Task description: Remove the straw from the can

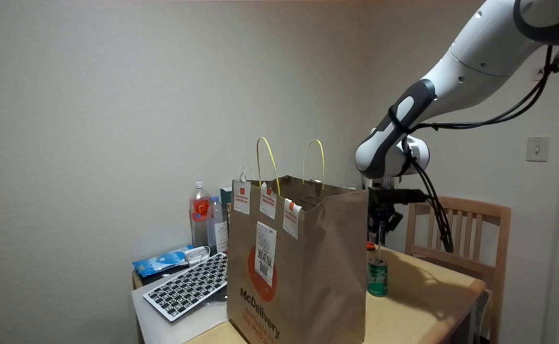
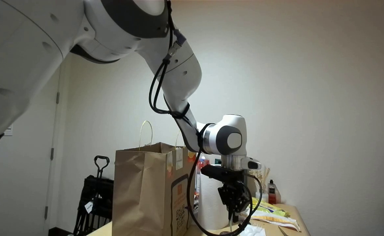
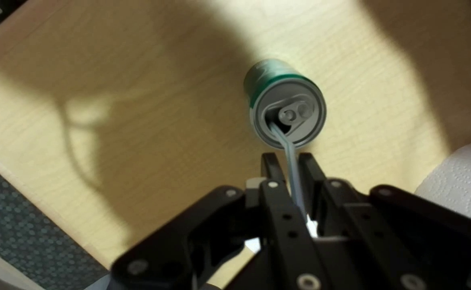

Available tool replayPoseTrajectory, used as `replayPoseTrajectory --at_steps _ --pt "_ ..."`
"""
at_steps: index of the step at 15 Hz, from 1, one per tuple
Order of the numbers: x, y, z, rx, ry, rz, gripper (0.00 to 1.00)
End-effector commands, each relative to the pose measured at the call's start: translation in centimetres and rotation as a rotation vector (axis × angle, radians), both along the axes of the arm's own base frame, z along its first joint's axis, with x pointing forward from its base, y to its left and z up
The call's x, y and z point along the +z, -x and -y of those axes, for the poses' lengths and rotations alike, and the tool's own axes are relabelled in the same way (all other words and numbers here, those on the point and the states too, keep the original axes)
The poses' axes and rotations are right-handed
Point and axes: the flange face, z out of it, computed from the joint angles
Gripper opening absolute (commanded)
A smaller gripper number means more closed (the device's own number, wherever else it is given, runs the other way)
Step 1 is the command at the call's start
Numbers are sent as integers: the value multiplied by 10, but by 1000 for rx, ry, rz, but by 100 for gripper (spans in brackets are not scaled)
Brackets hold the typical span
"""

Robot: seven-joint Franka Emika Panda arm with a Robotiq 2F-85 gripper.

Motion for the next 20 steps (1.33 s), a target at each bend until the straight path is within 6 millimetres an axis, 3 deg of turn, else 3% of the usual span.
replayPoseTrajectory --at_steps 1,5,9,20 --pt "-1 -2 3 1 -1 5 0" --pt "-1 -1 4 1 -1 6 0" --pt "12 1 -1 6 -1 27 0" --pt "78 6 -14 -3 23 118 0"
